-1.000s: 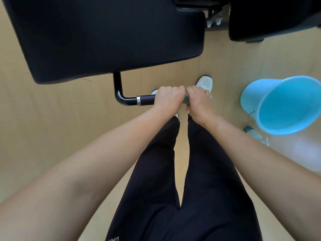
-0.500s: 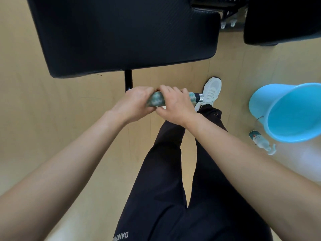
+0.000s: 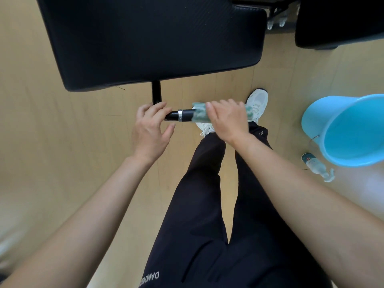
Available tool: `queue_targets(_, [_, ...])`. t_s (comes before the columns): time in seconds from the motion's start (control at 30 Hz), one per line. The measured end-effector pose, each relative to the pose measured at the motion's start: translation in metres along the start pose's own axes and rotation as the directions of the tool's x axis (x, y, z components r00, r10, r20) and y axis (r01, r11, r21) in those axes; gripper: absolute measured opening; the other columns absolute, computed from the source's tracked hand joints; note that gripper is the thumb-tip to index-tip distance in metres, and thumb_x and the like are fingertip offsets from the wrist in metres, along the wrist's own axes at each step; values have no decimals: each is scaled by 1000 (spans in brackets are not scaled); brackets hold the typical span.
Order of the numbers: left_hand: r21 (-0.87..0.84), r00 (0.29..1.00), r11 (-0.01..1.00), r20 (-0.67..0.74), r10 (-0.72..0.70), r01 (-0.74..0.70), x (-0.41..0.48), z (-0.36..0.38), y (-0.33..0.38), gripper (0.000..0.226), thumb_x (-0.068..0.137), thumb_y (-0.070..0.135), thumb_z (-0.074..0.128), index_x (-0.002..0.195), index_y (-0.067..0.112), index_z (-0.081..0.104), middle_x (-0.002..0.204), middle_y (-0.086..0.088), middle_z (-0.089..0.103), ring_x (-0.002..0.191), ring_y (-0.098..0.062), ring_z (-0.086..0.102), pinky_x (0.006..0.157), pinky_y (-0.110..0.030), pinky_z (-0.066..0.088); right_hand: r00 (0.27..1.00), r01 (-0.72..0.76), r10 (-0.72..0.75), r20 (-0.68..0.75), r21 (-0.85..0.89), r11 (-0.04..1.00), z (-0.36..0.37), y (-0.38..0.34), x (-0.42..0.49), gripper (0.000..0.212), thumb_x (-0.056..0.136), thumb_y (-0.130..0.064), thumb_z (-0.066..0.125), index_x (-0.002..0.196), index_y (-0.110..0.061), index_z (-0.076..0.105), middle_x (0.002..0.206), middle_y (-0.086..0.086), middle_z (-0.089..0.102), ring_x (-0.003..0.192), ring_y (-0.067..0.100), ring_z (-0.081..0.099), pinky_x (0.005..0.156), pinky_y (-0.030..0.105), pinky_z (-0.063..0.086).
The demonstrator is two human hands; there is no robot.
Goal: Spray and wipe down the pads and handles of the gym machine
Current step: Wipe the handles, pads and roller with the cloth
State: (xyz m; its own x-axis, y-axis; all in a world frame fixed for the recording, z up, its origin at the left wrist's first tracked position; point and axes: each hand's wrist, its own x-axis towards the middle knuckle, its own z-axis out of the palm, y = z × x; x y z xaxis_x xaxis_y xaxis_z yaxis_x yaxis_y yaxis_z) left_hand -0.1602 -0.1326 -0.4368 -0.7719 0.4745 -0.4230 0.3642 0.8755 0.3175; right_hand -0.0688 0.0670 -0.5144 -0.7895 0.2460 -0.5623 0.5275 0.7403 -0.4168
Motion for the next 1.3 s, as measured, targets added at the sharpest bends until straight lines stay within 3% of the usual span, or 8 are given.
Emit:
queue_targets(0.2, [-84, 994, 994, -82, -78, 71, 11, 7, 2, 27, 92, 35, 70, 110, 17, 79, 115, 2, 74, 110, -31, 55, 82, -40, 54, 994, -99, 102, -48, 55, 994, 6, 3, -2, 45, 108, -39, 25, 84, -21, 58, 84, 1, 61, 92, 32, 57, 98, 47, 33])
queue_targets(0.47, [-173, 984, 976, -97, -152, 133, 11, 11, 10, 23, 91, 34, 71, 105, 18, 80, 111, 6, 75, 110, -23, 51, 77, -25, 47, 996, 90, -89, -16, 70, 994, 9, -47, -9, 46, 107, -53, 31, 111, -29, 69, 105, -5, 68, 108, 27, 57, 101, 51, 26])
queue_targets(0.63, [-251, 970, 946, -76, -231, 206, 13, 13, 10, 20, 90, 32, 74, 103, 19, 80, 109, 10, 72, 112, -22, 49, 83, -36, 54, 974, -169, 212, -79, 371, 913, 4, 2, -28, 36, 106, -43, 44, 120, -23, 71, 124, -4, 67, 132, 31, 46, 114, 57, 30])
queue_targets(0.8, [-289, 962, 929, -77, -264, 231, 11, 17, 11, 21, 89, 34, 73, 104, 19, 79, 110, 9, 72, 114, -23, 48, 83, -39, 55, 696, -433, 714, -83, 744, 509, 1, 21, -55, 13, 99, -10, 57, 97, -16, 69, 97, -3, 71, 91, 19, 66, 93, 36, 53])
queue_targets(0.93, [-296, 959, 925, -77, -271, 237, 12, 19, 11, 21, 89, 33, 73, 104, 20, 79, 111, 9, 72, 114, -22, 48, 82, -37, 55, 460, -372, 768, 445, 882, -288, 12, 13, -71, 15, 102, -3, 58, 109, -16, 60, 115, 8, 68, 107, 27, 70, 96, 48, 59])
queue_targets(1.0, [-306, 960, 923, -75, -269, 234, 12, 18, 10, 20, 89, 32, 74, 104, 20, 79, 110, 9, 72, 115, -22, 47, 82, -36, 56, 528, -206, 592, 609, 768, -606, 6, 4, -64, 23, 103, 5, 51, 123, -5, 57, 122, 17, 65, 109, 33, 68, 100, 52, 55])
queue_targets(1.07, [-312, 962, 923, -77, -262, 226, 12, 19, 9, 20, 90, 32, 74, 104, 19, 80, 110, 9, 71, 115, -20, 47, 81, -33, 55, 596, -105, 485, 640, 661, -743, 0, -8, -50, 25, 103, 8, 45, 125, -1, 54, 126, 21, 62, 109, 37, 65, 105, 56, 49])
queue_targets(1.3, [-295, 965, 938, -131, -227, 181, 13, 19, 6, 17, 87, 32, 75, 98, 19, 81, 106, 9, 73, 107, -14, 41, 73, -6, 38, 698, -198, 143, 702, 381, -903, 12, -86, -32, 37, 108, -1, 34, 144, 5, 43, 142, 36, 52, 131, 51, 53, 105, 63, 46])
